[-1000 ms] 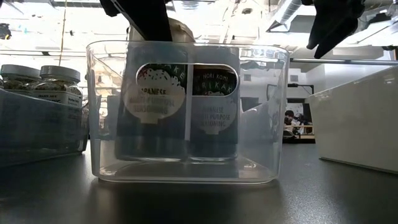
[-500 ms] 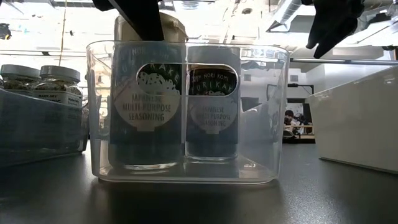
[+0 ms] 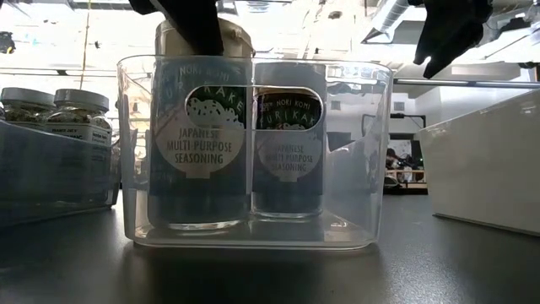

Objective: Sort spices by type
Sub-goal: Put the golden seasoning bottle into the transparent bin, then put the white seasoning bottle into the black bin

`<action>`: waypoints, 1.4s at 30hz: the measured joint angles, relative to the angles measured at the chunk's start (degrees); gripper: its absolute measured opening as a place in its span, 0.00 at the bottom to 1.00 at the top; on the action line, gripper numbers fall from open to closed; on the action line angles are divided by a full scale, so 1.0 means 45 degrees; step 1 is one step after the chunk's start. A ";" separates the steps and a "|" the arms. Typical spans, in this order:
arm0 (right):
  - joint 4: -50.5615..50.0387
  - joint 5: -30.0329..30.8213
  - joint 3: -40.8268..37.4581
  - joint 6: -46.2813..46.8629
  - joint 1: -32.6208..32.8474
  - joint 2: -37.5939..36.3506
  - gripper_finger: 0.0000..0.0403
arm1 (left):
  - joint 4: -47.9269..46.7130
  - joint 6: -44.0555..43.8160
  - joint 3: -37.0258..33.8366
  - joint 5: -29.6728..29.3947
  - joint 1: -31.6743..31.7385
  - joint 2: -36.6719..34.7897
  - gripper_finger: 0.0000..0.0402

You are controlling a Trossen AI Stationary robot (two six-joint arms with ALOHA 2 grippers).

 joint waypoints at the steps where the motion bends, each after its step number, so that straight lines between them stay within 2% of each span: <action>1: -0.0001 0.0004 0.0000 0.0000 0.0001 0.0000 0.94 | -0.0002 0.0014 0.0000 -0.0005 0.0000 -0.0053 0.81; 10: 0.0003 -0.0001 0.0000 0.0003 0.0005 0.0000 0.94 | -0.0064 0.0296 0.0000 -0.0117 0.0024 -0.0727 0.82; 17: 0.0005 -0.0001 0.0000 0.0005 0.0004 0.0000 0.94 | -0.0984 0.0862 0.0000 -0.0113 0.0023 -0.1588 0.82; 22: 0.0066 -0.0001 0.0000 0.0010 0.0005 0.0000 0.94 | -0.1442 0.1359 0.0000 -0.0776 0.0024 -0.2459 0.82; 25: 0.0213 0.0001 0.0000 0.0010 0.0005 0.0000 0.94 | -0.1570 0.2239 0.0000 -0.0889 0.0024 -0.3066 0.82; 31: 0.0730 0.0004 0.0000 0.0031 0.0000 0.0000 0.94 | -0.2831 0.5297 0.0005 -0.1400 0.0254 -0.4397 0.82; 36: 0.2399 0.0004 0.0000 0.0045 -0.0003 0.0005 0.94 | -0.4334 0.4426 0.0007 -0.1972 0.0308 -0.5253 0.82; 39: 0.3622 0.0015 0.0000 0.0044 -0.0099 0.0093 0.94 | -0.4106 0.4948 -0.0767 -0.1835 0.0240 -0.5888 0.82; 42: 0.4827 0.0072 0.0000 0.0039 -0.0204 0.0500 0.94 | -0.2251 0.5089 -0.2700 -0.1080 0.0120 -0.7209 0.82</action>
